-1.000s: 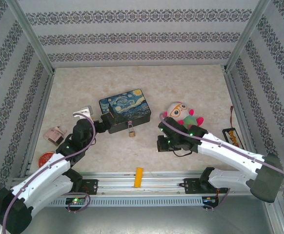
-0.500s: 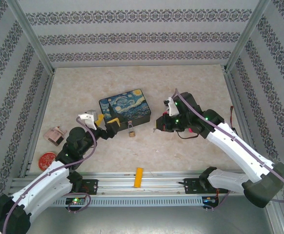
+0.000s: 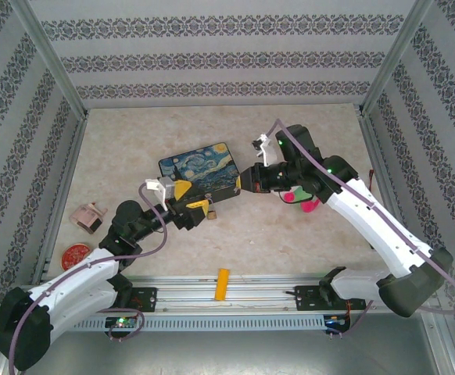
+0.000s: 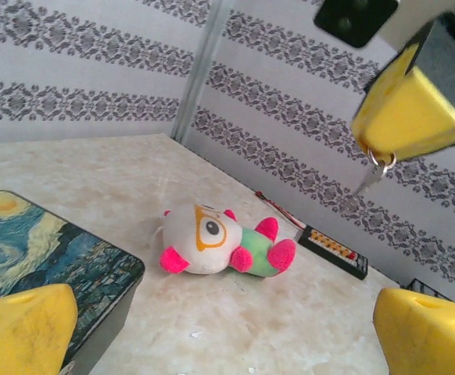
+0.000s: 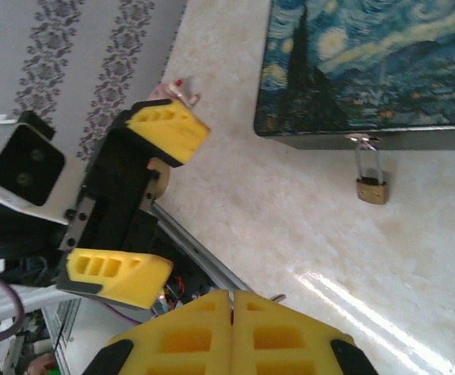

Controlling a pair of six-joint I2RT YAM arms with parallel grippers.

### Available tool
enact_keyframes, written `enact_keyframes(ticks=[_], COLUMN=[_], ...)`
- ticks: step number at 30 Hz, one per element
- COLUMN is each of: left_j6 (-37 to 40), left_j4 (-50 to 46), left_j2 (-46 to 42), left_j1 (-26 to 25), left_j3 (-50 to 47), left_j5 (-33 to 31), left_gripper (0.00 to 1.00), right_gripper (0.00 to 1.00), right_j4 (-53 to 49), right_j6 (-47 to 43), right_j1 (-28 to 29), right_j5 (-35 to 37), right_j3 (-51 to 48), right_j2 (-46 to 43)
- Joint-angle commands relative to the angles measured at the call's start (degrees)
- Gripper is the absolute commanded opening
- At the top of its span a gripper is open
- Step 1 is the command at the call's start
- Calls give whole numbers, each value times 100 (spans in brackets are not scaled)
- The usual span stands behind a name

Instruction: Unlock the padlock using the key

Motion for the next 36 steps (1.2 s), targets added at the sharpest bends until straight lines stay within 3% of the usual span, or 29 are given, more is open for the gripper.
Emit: enact_keyframes(ticks=[1,10,20,25,36], left_j6=[217,240,-84,-138,182], left_j4=[48,-363,205,295,461], left_j2=[-58,-151,-182,-141,128], left_j1=[-59,-59,-60,-61,-64], left_j3=[268,498,629,796,1188], left_j5=[473,885,2265,2728,3043], left_gripper=[98,99,98,89,66], right_gripper=[0,0,0,0,0], right_j4=[-153,517,1104,1589,1814], right_j6=[-1055,-3816,-5602,-5706,-5461], right_j1=[115,998,1135,1151,1135], right_j5=[5,1092,-125,-609,-1457], right_j3=[283,297,311,123,128], right_j2=[-70,-455,-422,-499,-328])
